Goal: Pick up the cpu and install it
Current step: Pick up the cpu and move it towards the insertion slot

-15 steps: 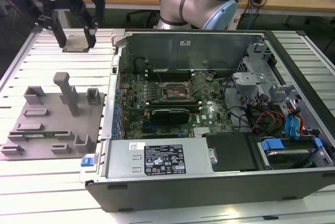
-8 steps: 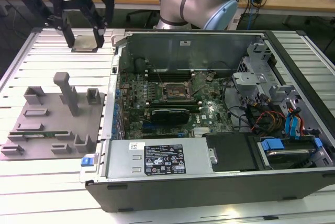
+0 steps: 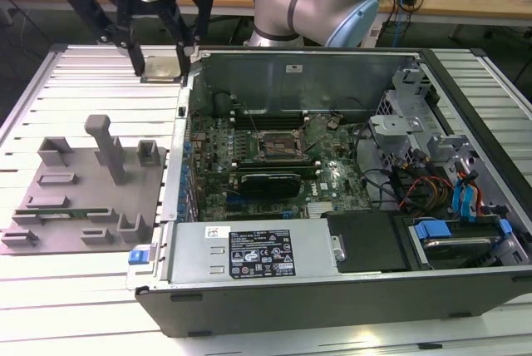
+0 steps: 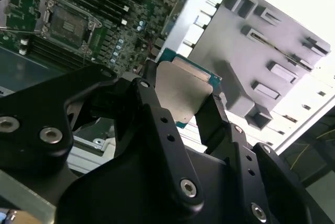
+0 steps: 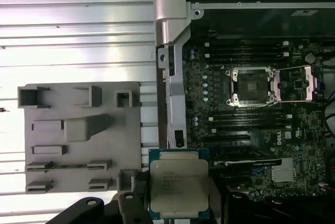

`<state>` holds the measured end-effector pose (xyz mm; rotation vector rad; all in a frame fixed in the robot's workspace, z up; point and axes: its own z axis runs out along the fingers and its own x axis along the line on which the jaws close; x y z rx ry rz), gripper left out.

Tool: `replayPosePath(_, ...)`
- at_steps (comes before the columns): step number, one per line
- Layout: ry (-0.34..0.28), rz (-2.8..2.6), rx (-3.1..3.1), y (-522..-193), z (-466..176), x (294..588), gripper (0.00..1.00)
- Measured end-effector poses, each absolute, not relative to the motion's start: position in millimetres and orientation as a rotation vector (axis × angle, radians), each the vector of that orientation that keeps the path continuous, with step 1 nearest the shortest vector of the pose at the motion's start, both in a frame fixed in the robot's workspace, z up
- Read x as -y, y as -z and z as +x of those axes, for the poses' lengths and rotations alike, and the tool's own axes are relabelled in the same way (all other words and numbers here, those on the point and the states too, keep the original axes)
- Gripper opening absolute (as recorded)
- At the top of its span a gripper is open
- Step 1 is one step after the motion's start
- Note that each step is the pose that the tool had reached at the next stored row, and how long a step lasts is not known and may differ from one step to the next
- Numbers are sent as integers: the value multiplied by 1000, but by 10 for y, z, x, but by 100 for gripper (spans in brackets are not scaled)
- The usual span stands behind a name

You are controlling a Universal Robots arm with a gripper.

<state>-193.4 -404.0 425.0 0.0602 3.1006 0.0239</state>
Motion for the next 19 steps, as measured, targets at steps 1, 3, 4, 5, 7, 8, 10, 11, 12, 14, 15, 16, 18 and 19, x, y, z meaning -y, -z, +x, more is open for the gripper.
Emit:
replayPosePath(1,-24,60,-3101,-4250,-1910,4040,55)
replayPosePath(3,-24,60,-3101,-4251,-1856,4041,55)
replayPosePath(4,-24,60,-3101,-4250,-1818,4041,55)
replayPosePath(5,-24,60,-3101,-4250,-1795,4040,55)
replayPosePath(7,-24,60,-3101,-4251,-1744,4040,55)
replayPosePath(8,-24,60,-3101,-4250,-1717,4040,55)
replayPosePath(10,-24,60,-3101,-4250,-1653,4040,55)
replayPosePath(11,-24,60,-3101,-4250,-1627,4040,55)
replayPosePath(12,-24,60,-3101,-4251,-1601,4040,55)
replayPosePath(14,-24,60,-3101,-4250,-1550,4040,55)
replayPosePath(15,-24,60,-3101,-4250,-1516,4039,55)
replayPosePath(16,-24,60,-3101,-4250,-1481,4039,55)
replayPosePath(18,-24,60,-3101,-4250,-1383,4039,55)
replayPosePath(19,-24,60,-3101,-4250,-1333,4039,55)
